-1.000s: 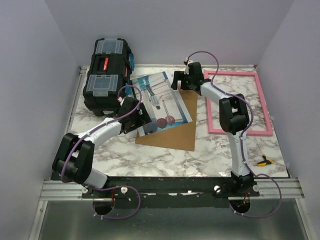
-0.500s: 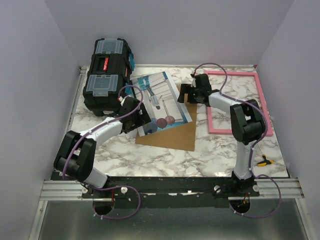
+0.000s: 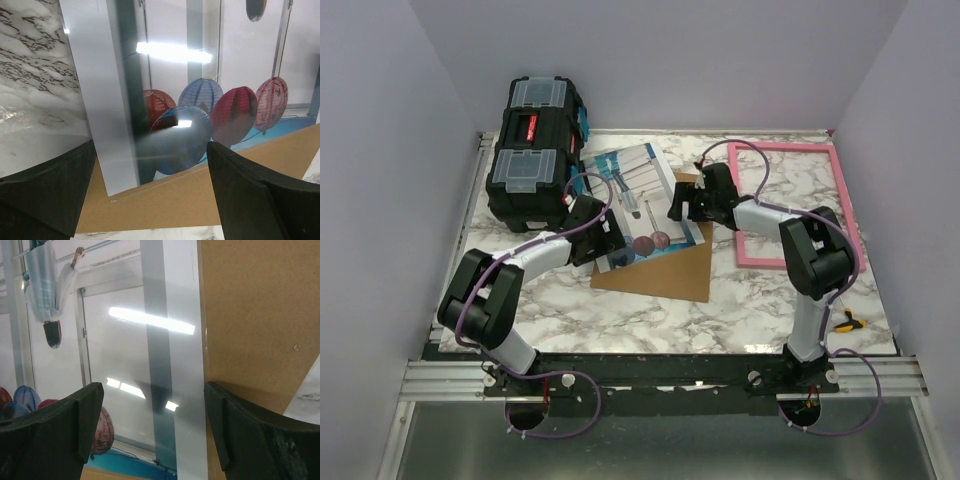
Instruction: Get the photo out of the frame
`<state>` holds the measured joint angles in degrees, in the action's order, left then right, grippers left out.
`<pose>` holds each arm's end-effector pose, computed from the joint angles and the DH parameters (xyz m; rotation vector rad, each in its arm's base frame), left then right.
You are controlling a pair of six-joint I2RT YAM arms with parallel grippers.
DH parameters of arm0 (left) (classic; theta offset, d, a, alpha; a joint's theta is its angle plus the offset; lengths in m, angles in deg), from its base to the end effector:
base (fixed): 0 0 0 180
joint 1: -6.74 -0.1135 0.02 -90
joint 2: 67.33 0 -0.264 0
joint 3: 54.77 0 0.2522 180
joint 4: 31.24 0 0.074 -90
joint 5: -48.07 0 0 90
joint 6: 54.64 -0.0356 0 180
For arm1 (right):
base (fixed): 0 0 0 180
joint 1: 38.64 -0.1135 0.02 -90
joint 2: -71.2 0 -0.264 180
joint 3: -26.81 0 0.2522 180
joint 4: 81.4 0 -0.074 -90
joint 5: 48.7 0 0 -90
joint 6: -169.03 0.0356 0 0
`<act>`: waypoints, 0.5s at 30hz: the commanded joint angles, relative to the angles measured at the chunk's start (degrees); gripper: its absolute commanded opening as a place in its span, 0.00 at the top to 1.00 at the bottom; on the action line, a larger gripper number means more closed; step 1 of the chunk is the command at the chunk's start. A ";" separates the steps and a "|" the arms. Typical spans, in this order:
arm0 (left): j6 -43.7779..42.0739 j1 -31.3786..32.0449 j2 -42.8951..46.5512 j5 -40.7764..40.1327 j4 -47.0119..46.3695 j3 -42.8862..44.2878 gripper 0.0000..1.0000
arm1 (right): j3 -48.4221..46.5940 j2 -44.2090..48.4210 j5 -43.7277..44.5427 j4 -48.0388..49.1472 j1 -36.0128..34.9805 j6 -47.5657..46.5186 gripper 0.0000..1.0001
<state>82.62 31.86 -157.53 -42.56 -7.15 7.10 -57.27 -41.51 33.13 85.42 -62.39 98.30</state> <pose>0.2806 -0.1311 0.1710 -0.4963 2.5118 -0.5030 0.3867 0.1757 0.1634 -0.1671 2.3482 0.5422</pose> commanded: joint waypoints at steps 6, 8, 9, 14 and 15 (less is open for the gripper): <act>-0.24 1.81 -3.26 6.58 -2.23 2.07 0.08 | 12.64 9.01 -2.77 3.24 -1.79 8.31 0.12; -0.35 2.14 -3.41 7.21 -2.22 2.07 0.08 | 14.85 10.83 -3.58 3.36 -1.82 9.52 0.12; -0.33 2.33 -3.32 7.30 -2.20 1.92 0.08 | 15.93 11.94 -3.91 3.82 -1.80 10.07 0.12; 0.20 2.70 -1.42 7.41 -3.74 -0.23 0.08 | 18.54 16.33 -2.01 2.24 -1.84 8.96 0.10; 0.47 2.92 -1.43 8.36 -4.67 -0.49 0.08 | 17.95 16.60 -0.83 1.64 -1.83 8.21 0.09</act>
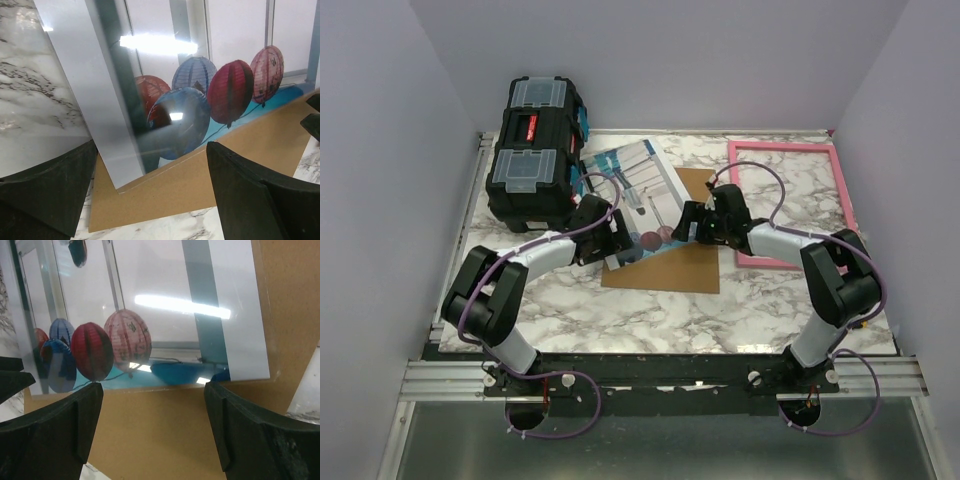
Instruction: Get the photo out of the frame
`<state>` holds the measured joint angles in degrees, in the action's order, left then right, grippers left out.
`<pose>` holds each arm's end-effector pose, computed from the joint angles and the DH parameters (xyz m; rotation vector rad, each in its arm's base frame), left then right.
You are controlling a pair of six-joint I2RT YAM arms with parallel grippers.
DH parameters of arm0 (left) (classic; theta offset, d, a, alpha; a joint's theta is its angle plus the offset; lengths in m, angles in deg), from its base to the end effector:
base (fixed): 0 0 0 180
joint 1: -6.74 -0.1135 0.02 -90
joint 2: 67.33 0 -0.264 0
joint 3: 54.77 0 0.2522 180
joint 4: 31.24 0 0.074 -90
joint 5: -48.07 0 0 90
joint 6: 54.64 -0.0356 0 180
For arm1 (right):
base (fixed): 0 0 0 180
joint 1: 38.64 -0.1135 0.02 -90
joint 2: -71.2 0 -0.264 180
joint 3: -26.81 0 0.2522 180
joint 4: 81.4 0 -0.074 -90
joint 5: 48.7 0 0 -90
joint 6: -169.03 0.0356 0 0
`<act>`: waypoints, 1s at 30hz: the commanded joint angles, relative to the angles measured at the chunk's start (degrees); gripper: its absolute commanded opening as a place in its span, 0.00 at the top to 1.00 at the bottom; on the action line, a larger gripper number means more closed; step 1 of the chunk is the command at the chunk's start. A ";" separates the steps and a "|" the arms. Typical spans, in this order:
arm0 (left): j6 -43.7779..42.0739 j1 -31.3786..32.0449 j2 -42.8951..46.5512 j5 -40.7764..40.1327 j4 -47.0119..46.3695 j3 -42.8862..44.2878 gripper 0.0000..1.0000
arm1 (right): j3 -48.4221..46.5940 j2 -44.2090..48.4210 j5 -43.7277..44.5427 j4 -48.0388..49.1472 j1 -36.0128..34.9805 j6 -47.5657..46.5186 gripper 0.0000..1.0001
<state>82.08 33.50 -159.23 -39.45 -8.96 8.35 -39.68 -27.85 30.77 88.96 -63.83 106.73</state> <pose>0.2838 -0.1449 0.1707 -0.4244 2.5247 -0.5858 0.3183 0.1569 0.1653 -0.0452 2.3899 0.6684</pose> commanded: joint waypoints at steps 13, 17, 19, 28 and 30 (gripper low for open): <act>2.34 3.05 11.59 -8.68 3.40 -2.53 0.05 | -23.13 -10.57 21.22 -14.00 -0.30 -13.45 0.03; 0.23 1.04 10.88 -5.85 4.85 0.79 0.04 | -27.24 -14.85 17.29 -12.94 0.10 -14.76 0.01; -0.99 0.02 8.18 -3.97 5.11 3.46 0.02 | -28.19 -16.04 15.63 -11.19 0.06 -14.57 0.00; -4.24 -0.70 -4.96 -13.62 14.13 19.52 0.02 | -29.58 -18.55 16.19 -10.95 0.23 -12.78 0.00; -3.88 -0.51 -7.17 -13.07 14.82 21.16 0.02 | -29.53 -18.89 16.67 -10.67 0.41 -13.43 0.00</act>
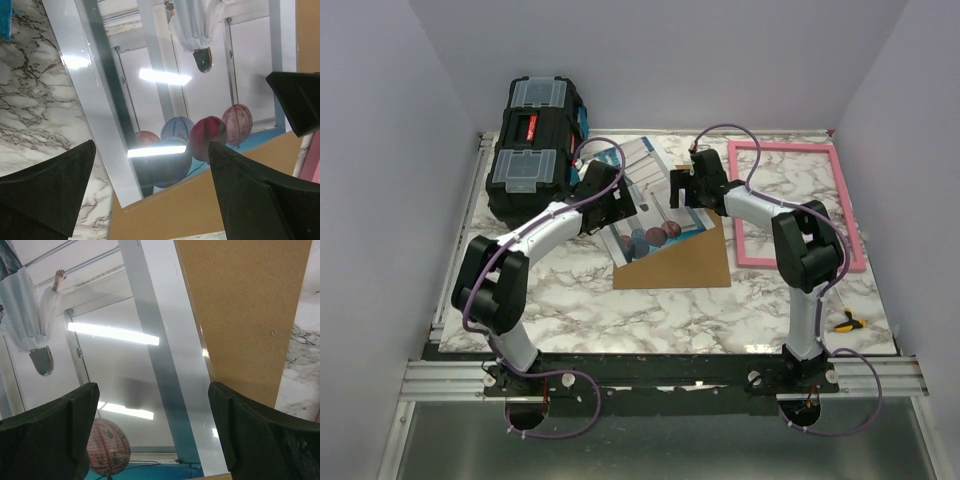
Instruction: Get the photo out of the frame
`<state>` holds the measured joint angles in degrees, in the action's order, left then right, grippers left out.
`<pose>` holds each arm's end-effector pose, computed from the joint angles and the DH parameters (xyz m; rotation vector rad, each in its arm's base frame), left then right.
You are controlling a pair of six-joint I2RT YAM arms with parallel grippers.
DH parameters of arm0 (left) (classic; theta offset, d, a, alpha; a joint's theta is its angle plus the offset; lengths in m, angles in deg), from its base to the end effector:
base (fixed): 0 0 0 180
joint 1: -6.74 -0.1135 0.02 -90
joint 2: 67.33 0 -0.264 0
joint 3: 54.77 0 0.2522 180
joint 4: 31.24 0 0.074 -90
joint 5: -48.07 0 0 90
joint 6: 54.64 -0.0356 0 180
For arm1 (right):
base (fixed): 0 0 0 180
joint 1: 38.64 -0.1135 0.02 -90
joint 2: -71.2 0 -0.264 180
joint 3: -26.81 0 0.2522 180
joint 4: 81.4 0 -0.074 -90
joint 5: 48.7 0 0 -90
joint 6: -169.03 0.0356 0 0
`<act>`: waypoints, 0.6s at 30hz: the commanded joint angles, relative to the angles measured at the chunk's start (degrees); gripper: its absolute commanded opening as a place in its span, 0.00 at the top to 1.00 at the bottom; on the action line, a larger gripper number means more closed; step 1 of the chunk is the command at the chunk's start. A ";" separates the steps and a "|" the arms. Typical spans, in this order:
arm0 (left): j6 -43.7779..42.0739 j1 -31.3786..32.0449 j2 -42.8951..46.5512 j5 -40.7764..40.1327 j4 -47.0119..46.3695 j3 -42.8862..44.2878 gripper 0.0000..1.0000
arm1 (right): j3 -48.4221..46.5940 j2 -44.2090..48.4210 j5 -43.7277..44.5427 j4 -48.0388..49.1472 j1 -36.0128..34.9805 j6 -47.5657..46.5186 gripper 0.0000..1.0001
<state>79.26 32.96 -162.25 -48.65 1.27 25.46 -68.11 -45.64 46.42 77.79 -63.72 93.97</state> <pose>0.3256 -0.1557 0.2323 -0.4290 2.3941 -0.4305 0.4121 0.1894 0.1806 -0.1602 2.3206 0.2506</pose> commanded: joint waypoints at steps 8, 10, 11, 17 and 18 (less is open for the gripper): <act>2.15 0.72 -10.26 2.78 4.00 5.13 0.03 | 0.08 -2.79 1.73 0.19 0.43 -1.09 0.00; 2.00 0.94 -11.06 3.86 4.43 5.53 0.03 | 1.68 -2.42 1.54 0.35 0.39 -0.83 0.00; 1.77 1.02 -11.83 4.35 5.70 6.46 0.03 | 2.69 -2.15 1.25 0.37 0.38 -0.74 0.00; 2.61 1.35 -13.02 8.32 7.73 6.18 0.03 | 12.59 3.09 -2.54 1.11 0.17 5.53 0.01; 2.47 1.34 -13.25 9.06 7.75 6.04 0.03 | 14.78 4.28 -2.51 1.03 -0.01 7.00 0.01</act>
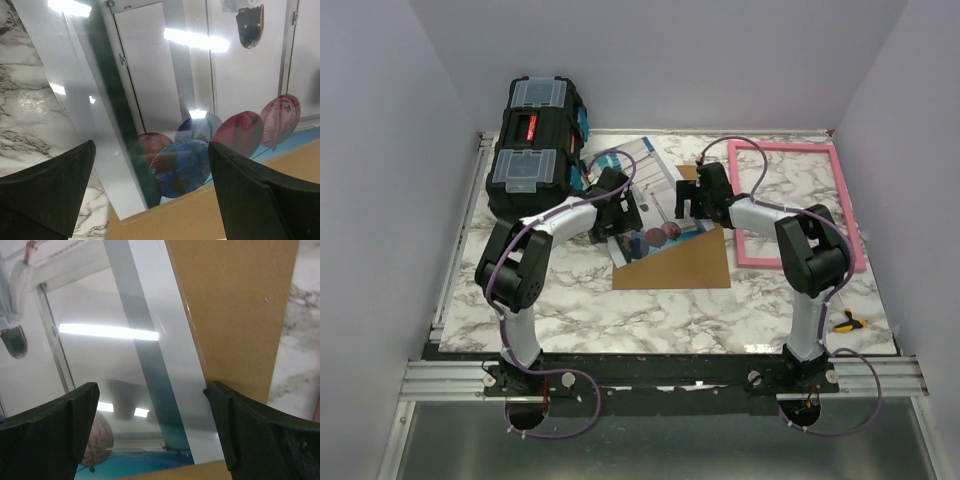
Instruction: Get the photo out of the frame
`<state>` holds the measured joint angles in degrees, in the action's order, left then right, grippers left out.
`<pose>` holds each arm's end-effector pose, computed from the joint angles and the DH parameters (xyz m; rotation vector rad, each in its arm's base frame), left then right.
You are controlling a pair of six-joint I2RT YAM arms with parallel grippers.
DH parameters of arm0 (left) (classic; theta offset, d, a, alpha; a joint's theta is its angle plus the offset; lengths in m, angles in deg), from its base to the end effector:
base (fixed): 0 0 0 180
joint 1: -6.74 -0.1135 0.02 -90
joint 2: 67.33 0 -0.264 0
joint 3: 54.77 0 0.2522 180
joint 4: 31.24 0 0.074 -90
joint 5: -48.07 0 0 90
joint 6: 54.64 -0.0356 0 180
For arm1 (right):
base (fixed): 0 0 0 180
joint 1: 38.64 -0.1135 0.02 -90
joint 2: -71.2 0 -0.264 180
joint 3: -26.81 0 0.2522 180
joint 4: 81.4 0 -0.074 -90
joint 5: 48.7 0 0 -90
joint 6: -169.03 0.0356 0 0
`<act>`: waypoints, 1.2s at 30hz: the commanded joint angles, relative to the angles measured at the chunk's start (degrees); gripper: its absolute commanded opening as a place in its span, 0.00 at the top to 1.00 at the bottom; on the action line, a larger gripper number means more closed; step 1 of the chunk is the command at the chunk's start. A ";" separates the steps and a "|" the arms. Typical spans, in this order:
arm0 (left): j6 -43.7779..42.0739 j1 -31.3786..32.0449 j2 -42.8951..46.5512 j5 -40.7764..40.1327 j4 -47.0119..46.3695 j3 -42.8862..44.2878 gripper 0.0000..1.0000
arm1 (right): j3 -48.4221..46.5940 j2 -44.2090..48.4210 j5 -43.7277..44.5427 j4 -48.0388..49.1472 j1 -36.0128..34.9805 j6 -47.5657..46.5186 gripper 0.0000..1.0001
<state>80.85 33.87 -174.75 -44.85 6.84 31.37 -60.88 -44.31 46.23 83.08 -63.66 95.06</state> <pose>0.3478 -0.1762 0.1796 -0.4421 2.6192 -0.3763 0.3967 0.1818 0.1589 -0.1399 2.3340 0.2593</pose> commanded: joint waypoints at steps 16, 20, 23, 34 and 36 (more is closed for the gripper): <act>-3.86 3.80 14.35 9.08 -3.35 -17.45 0.03 | 22.47 28.33 -5.33 -13.27 -5.13 10.30 0.01; -6.88 3.54 21.48 3.69 2.10 -15.94 0.02 | 17.53 29.88 -0.24 -14.70 -5.12 8.30 0.00; -9.12 3.55 26.22 4.61 2.80 -15.95 0.02 | 14.74 27.88 3.62 -15.50 -4.93 8.19 0.00; -4.10 7.05 30.00 15.35 -11.19 -21.33 0.10 | 11.29 18.35 12.55 -8.85 0.66 18.14 0.37; -4.73 8.23 27.75 14.34 -10.66 -19.65 0.10 | 8.89 14.74 16.06 -8.92 0.72 16.67 0.38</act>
<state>75.28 39.53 -143.93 -31.41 -0.46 10.12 -47.68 -23.39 54.25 72.63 -63.99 110.43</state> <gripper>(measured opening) 0.903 0.636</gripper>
